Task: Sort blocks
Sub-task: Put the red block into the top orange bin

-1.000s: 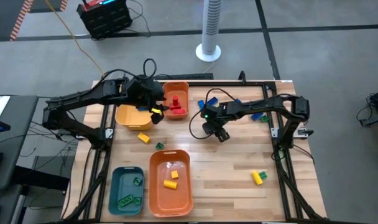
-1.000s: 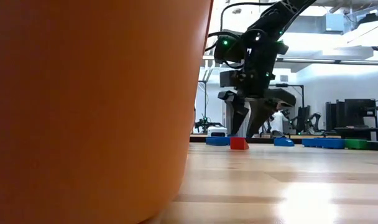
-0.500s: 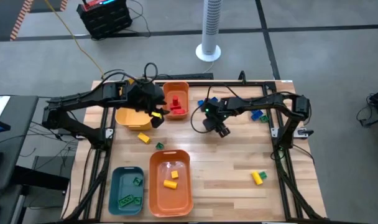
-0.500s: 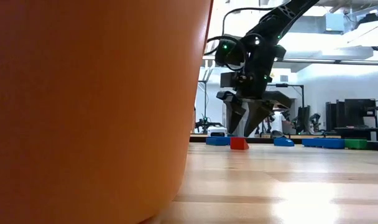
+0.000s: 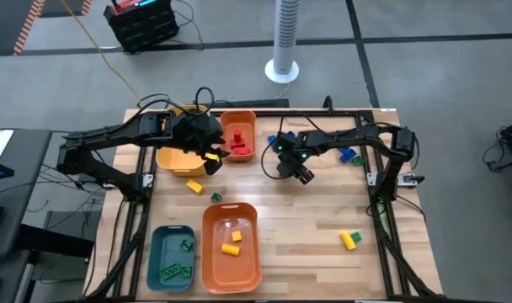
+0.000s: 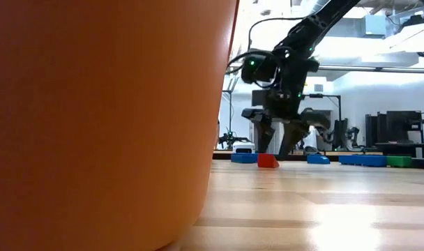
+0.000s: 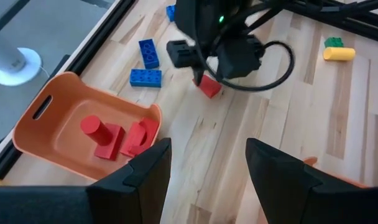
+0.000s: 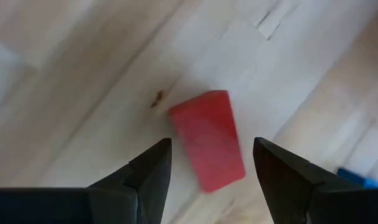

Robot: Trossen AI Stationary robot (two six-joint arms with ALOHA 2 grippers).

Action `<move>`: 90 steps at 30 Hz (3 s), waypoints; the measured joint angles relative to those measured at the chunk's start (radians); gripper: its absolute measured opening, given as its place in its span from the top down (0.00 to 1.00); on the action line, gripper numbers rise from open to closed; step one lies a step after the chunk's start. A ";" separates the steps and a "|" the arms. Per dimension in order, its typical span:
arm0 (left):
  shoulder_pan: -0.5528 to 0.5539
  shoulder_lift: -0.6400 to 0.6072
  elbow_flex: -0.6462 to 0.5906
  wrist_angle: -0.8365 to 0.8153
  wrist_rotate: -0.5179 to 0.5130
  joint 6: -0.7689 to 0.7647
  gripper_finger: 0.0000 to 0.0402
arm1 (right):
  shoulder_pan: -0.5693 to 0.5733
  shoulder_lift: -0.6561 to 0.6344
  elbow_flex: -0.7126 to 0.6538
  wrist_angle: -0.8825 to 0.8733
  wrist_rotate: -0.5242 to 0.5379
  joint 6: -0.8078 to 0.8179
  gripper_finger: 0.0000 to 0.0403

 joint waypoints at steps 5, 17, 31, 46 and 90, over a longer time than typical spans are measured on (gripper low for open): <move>-0.002 0.000 0.000 -0.003 0.000 -0.013 0.50 | 0.012 0.034 0.001 0.024 0.000 -0.014 0.44; -0.006 0.000 0.000 -0.021 0.002 0.007 0.50 | 0.020 0.046 0.002 0.021 -0.037 0.033 0.61; -0.006 0.000 0.000 -0.017 -0.002 0.114 0.50 | 0.015 0.050 0.045 0.016 -0.139 0.183 0.76; -0.006 0.000 0.000 -0.017 -0.048 0.097 0.50 | -0.059 -0.020 0.231 0.025 -0.229 0.361 0.76; -0.116 0.164 0.000 0.350 0.053 0.760 0.37 | -0.073 -0.154 0.239 0.399 -0.935 1.305 0.76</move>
